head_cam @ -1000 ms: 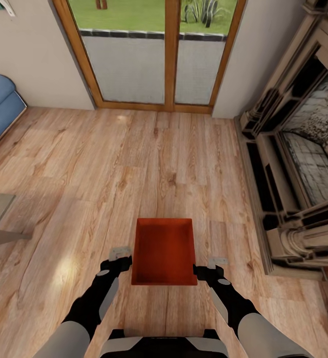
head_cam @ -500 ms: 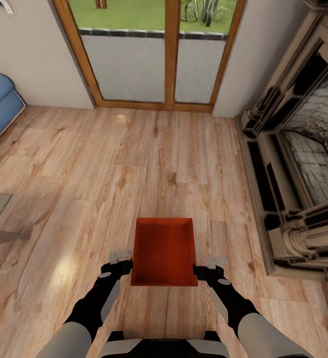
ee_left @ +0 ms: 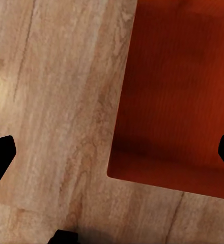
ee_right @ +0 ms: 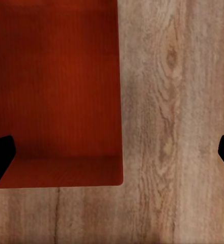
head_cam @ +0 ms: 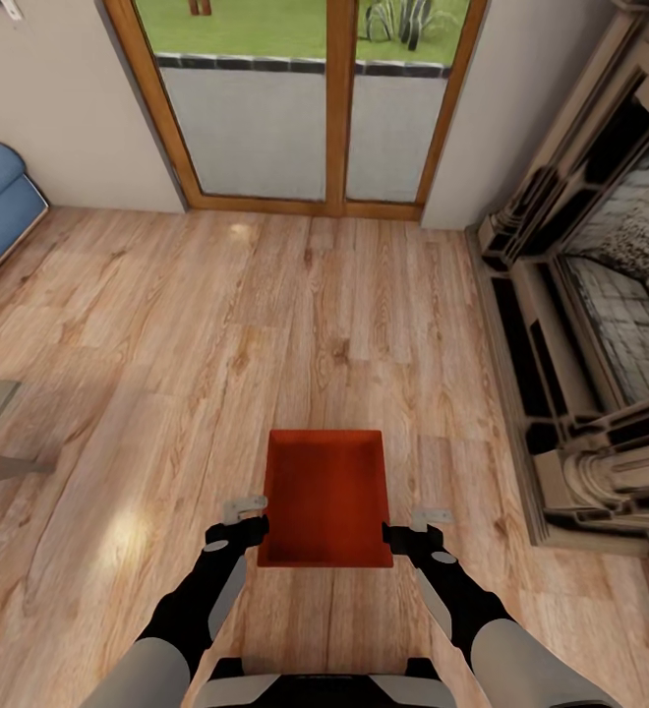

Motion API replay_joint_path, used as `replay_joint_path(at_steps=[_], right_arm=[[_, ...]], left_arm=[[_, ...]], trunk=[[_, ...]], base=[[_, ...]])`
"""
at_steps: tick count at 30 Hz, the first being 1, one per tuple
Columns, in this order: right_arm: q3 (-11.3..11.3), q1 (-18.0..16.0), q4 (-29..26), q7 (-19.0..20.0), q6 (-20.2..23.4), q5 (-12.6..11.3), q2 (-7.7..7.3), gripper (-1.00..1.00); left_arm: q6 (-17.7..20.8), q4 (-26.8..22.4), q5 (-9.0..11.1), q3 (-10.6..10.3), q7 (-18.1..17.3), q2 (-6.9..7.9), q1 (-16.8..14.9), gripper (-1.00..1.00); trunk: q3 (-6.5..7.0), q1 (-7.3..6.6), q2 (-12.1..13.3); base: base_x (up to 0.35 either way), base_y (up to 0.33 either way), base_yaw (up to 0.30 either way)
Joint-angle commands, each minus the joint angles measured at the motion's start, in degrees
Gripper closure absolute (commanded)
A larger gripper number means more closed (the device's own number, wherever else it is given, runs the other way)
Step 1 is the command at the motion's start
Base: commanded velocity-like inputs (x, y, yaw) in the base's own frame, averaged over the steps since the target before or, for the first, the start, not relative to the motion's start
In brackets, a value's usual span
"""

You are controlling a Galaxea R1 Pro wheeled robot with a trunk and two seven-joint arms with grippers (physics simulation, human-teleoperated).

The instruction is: Move the two storage containers from the living room to the garage. In the garage, place one container on the floor and stack the other container on top of it (either order is fine).

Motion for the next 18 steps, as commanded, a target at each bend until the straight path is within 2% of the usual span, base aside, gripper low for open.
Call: replay_joint_path(at_steps=[1, 6, 8, 9, 10, 11, 12, 14, 18], right_arm=[[0.37, -0.01, -0.02, -0.37, 0.03, -0.42, -0.05, -1.00], [0.46, -0.01, 0.01, -0.13, 0.00, -0.38, -0.17, -1.00], [0.48, -0.01, 0.01, -0.05, 0.00, -0.36, -0.18, -1.00], [0.51, -0.01, 0.01, -0.02, 0.00, -0.34, -0.17, -1.00], [0.52, -0.01, 0.01, 0.00, 0.00, -0.34, -0.17, -1.00], [0.54, -0.01, 0.01, 0.02, 0.00, -0.18, -0.15, -1.00], [0.52, -0.01, 0.01, -0.01, 0.00, 0.15, -0.13, -1.00], [0.51, -0.01, 0.01, -0.08, 0.00, 1.08, -0.08, -1.00], [0.48, -0.01, 0.01, -0.23, 0.00, 2.14, 0.02, -1.00]], left_arm=[[0.23, -0.10, 0.58, -0.26, 0.47, 0.04, -0.01, -1.00], [0.21, -0.07, 0.50, -0.58, 0.53, 0.03, -0.01, -1.00], [0.21, -0.07, 0.49, -1.61, 0.55, 0.03, -0.01, -1.00], [0.21, -0.04, 0.50, -3.34, 0.60, 0.04, -0.01, -1.00], [0.21, -0.04, 0.51, -3.99, 0.61, 0.04, -0.01, -1.00], [0.21, 0.02, 0.56, -5.83, 0.63, 0.04, -0.01, -1.00], [0.21, 0.04, 0.58, -6.70, 0.63, 0.04, -0.01, -1.00], [0.21, 0.06, 0.63, -7.62, 0.64, 0.08, -0.01, -1.00], [0.21, 0.10, 0.65, -8.15, 0.65, 0.12, -0.01, -1.00]], trunk=[[-0.21, 0.23, -0.44], [-1.11, 1.33, -2.44], [-1.47, 1.76, -3.25], [-1.65, 1.98, -3.65], [-1.83, 2.20, -4.05], [-2.01, 2.42, -4.45], [-2.19, 2.64, -4.85], [-2.55, 3.08, -5.65], [-3.27, 3.96, -7.26]], base=[[0.000, 0.000, 0.000], [0.000, 0.000, 0.000], [0.000, 0.000, 0.000], [0.000, 0.000, 0.000], [0.000, 0.000, 0.000], [0.000, 0.000, 0.000], [0.000, 0.000, 0.000], [0.000, 0.000, 0.000], [0.000, 0.000, 0.000]])
